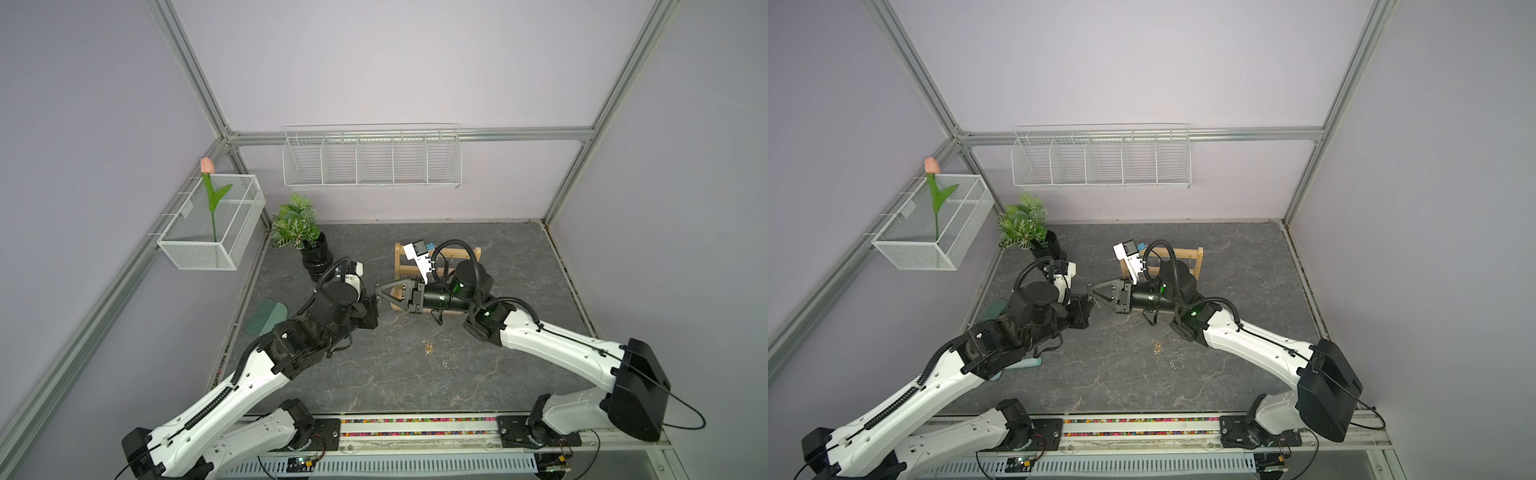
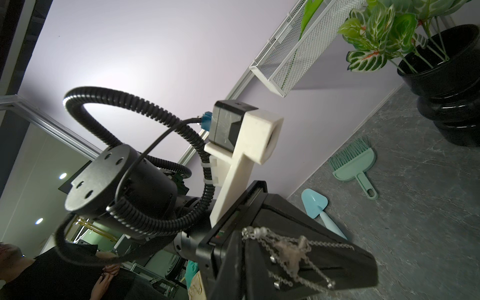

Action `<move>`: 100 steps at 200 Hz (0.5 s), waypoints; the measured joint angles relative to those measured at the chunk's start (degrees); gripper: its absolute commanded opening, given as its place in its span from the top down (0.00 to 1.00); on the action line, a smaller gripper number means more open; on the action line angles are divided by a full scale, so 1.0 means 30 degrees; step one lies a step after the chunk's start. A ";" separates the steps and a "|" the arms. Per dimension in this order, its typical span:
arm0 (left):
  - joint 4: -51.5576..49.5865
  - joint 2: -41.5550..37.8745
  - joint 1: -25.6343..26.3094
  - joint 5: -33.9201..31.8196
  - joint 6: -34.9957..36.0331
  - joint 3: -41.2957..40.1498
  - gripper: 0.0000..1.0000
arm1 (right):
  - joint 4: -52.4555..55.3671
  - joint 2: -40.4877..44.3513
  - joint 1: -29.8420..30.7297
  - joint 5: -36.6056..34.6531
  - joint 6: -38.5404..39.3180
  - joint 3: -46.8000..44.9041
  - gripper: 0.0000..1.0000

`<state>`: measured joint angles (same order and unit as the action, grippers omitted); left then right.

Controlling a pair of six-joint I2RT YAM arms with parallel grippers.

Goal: Hang the necklace on the jewelry display stand
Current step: Pick up the necklace from the center of the board.

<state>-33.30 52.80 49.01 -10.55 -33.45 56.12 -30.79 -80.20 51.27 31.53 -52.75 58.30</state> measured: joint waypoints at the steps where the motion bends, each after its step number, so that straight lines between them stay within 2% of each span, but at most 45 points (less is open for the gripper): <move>1: 0.0000 0.0000 0.0000 -0.0007 0.0000 0.0000 0.99 | 0.0000 0.0000 0.0000 -0.0007 0.0000 0.0000 0.93; 100: -0.0080 -0.0364 0.0000 -0.1158 0.0029 0.0007 1.00 | -0.0029 0.0015 -0.0138 -0.0204 0.0007 -0.0146 0.93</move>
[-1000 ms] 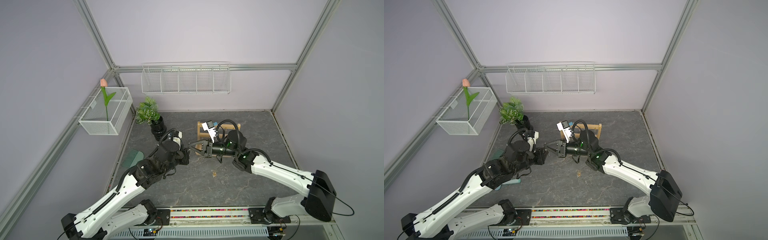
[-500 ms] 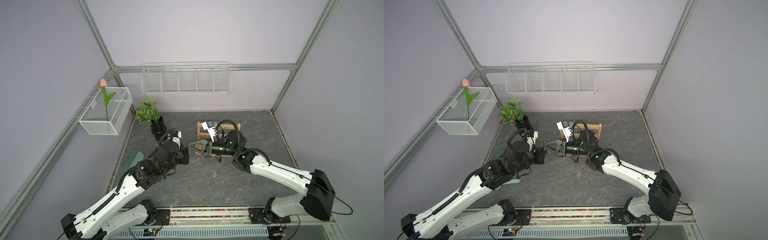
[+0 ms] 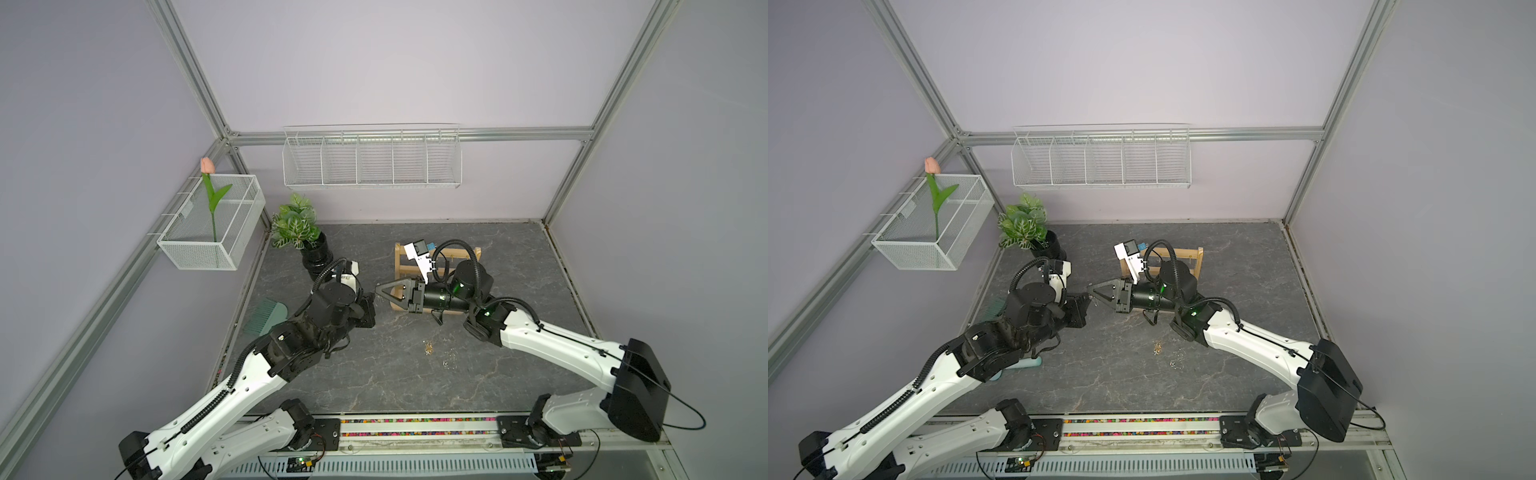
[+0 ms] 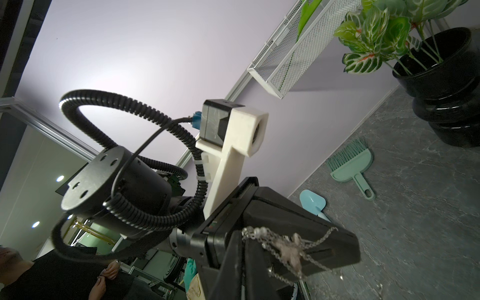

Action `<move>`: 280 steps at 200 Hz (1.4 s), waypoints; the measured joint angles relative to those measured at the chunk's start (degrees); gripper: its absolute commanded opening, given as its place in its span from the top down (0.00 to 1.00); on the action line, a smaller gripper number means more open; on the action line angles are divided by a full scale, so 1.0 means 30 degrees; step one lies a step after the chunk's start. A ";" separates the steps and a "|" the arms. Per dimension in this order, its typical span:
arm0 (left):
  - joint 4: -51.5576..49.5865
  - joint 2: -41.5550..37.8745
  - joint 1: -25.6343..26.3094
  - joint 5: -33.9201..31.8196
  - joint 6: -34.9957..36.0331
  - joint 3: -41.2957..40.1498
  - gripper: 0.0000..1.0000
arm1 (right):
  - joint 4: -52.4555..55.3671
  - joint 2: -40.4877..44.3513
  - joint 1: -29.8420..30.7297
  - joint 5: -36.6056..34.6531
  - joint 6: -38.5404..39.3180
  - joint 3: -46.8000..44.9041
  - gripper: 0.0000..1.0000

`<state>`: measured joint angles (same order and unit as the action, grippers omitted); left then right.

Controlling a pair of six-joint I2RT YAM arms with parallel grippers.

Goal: Hang the necklace on the jewelry display stand
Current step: Pick up the necklace from the center of the board.

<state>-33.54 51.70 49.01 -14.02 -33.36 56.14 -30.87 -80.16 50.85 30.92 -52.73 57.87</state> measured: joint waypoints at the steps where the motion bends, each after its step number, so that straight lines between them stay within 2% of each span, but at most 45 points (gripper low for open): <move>1: -0.0007 -0.0007 0.0000 -0.0022 0.0000 0.0000 1.00 | 0.0000 0.0000 0.0000 0.0000 0.0000 -0.0007 0.93; 51: -0.0423 0.0051 0.0095 -0.0619 0.0211 0.0896 1.00 | -0.0197 0.0000 -0.0248 0.0007 -0.0015 -0.0350 0.93; 113: -0.0656 0.1064 0.1967 -0.2157 0.1122 0.3133 1.00 | -0.0554 0.0000 -0.0933 0.0044 -0.0306 -0.1049 0.89; 160: -0.0940 0.1311 0.2084 -0.3031 0.1676 0.3439 1.00 | -0.0692 0.0401 -0.1202 0.0153 -0.0357 -0.1457 0.86; 204: -0.1129 0.1661 0.2098 -0.3184 0.2375 0.4911 1.00 | -0.0685 0.0772 -0.1545 0.0146 -0.0328 -0.1705 0.83; 280: -0.1501 0.1938 0.2186 -0.2710 0.2769 0.5603 1.00 | -0.0670 0.0743 -0.1552 0.0219 -0.0051 -0.1727 0.77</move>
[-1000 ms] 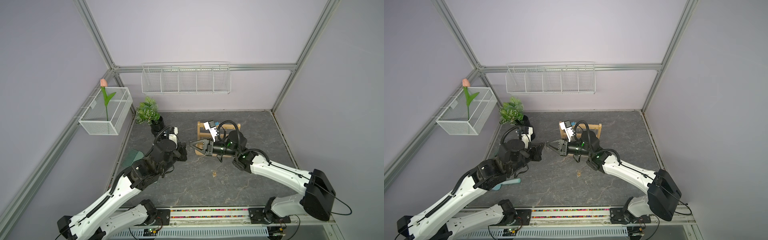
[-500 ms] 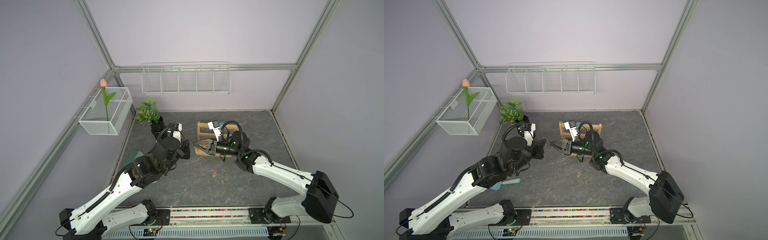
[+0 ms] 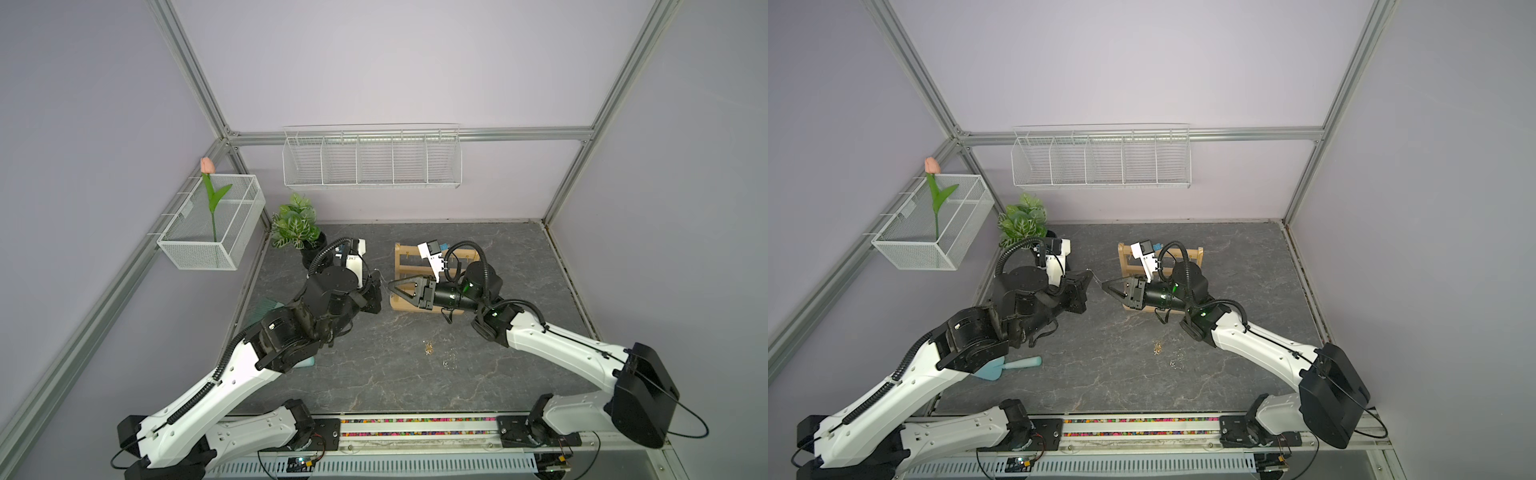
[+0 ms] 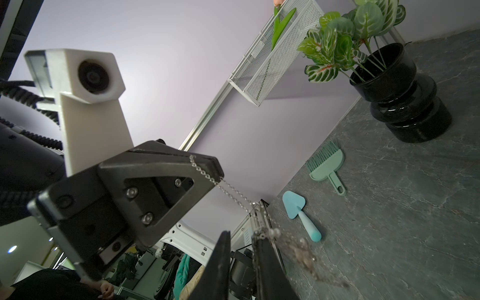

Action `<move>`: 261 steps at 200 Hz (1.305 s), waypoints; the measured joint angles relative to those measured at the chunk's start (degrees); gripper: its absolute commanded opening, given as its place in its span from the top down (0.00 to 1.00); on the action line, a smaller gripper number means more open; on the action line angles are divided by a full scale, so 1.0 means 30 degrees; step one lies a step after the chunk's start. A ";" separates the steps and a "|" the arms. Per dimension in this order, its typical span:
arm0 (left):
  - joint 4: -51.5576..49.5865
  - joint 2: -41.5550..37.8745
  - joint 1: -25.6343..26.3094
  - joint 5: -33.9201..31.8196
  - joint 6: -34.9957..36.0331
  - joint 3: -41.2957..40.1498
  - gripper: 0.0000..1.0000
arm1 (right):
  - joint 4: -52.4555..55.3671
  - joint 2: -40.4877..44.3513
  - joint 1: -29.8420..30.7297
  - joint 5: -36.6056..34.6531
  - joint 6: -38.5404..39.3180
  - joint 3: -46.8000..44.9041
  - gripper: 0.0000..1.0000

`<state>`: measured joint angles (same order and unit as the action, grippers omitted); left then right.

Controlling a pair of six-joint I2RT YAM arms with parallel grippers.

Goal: Hang the necklace on the jewelry display stand
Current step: Pick up the necklace from the center of the board.

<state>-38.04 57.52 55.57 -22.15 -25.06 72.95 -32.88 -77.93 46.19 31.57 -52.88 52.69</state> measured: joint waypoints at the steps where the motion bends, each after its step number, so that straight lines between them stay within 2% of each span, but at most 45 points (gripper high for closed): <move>1: -0.0007 -0.0007 0.0000 0.0000 0.0015 0.0007 1.00 | 0.0000 0.0000 0.0000 0.0000 0.0000 0.0000 0.77; 23: -0.0022 -0.0007 0.0036 0.0051 0.0051 0.0146 1.00 | 0.0000 -0.0131 0.0000 0.0007 0.0073 0.0000 0.72; 100: -0.0146 0.0117 0.0313 0.0321 0.0109 0.0627 1.00 | 0.0350 -0.0321 -0.0015 -0.0007 0.0321 0.0000 0.64; 136: -0.0211 0.0197 0.0488 0.0313 0.0219 0.0874 1.00 | 0.0721 -0.0321 -0.0015 -0.0066 0.0685 0.0007 0.58; 242: -0.0729 0.0481 0.0860 0.0095 0.0605 0.1384 1.00 | 0.1953 -0.0313 0.0066 -0.0590 0.2390 0.0342 0.57; 261: -0.0816 0.0495 0.0867 0.0095 0.0605 0.1479 1.00 | 0.2157 -0.0321 0.0153 -0.0648 0.2710 0.0597 0.61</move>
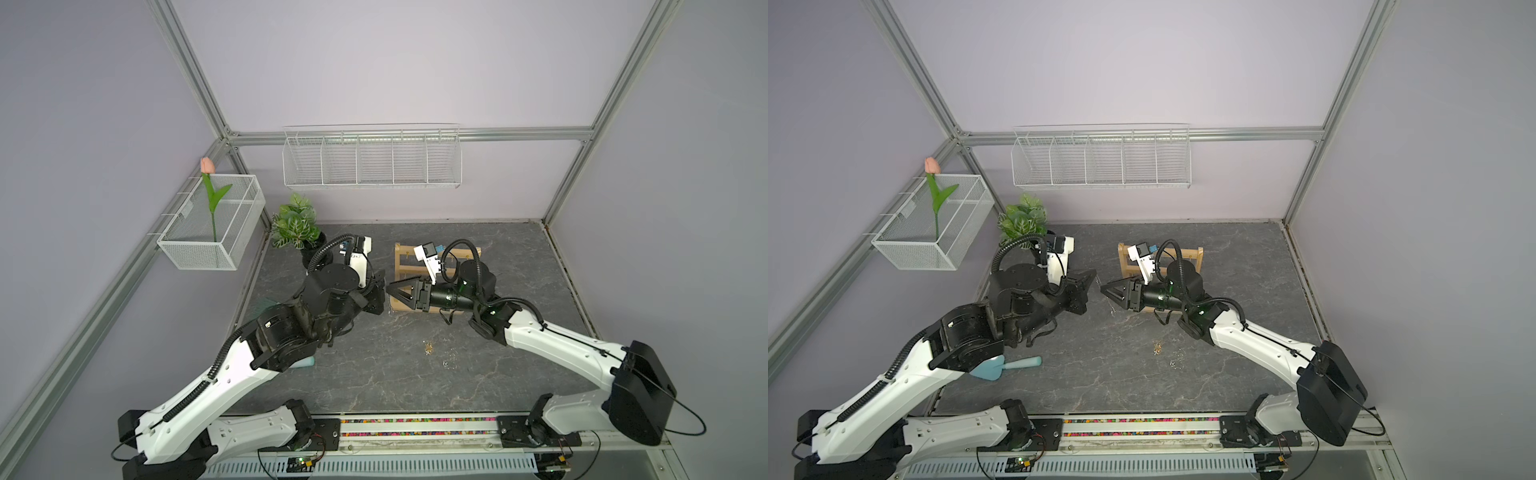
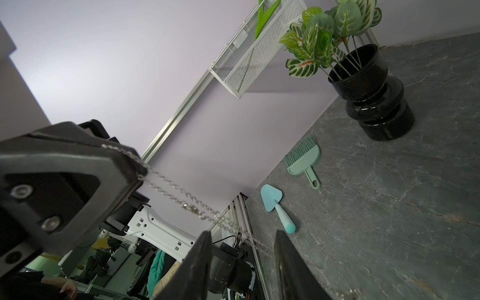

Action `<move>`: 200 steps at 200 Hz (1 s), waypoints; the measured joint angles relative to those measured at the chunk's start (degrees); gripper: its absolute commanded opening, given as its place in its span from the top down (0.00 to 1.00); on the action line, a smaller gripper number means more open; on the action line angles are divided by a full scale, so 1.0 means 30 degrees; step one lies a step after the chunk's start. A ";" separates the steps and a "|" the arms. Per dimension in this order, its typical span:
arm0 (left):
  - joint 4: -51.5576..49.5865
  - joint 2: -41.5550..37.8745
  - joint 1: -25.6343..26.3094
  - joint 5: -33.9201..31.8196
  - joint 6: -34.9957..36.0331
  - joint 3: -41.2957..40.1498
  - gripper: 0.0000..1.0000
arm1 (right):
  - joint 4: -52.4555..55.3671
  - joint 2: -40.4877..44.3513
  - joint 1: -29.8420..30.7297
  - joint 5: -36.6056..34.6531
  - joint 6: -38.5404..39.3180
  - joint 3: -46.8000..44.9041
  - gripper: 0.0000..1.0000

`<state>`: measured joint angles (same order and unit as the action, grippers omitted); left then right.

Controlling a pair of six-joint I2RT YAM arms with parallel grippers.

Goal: Hang the necklace on the jewelry display stand
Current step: Pick up the necklace from the center of the board.

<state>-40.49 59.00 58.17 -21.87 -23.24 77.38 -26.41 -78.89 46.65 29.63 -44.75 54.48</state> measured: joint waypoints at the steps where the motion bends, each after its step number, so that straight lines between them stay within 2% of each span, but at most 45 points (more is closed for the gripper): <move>1: 0.0000 0.0000 0.0000 -0.0007 0.0000 0.0000 1.00 | 0.0007 0.0007 0.0007 0.0000 0.0007 0.0022 0.61; 77: -0.0036 0.0175 0.0168 -0.0007 0.0131 0.0277 1.00 | 0.0386 0.0000 0.0109 -0.0415 0.0597 0.0299 0.70; 200: -0.0044 0.0350 0.0495 0.0007 0.0146 0.0284 1.00 | 0.0284 -0.0597 0.0109 -0.0430 0.0583 0.0357 0.73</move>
<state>-40.62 60.05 59.66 -21.85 -22.81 78.24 -25.56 -80.68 46.98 28.34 -43.00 55.55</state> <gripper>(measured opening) 0.044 0.267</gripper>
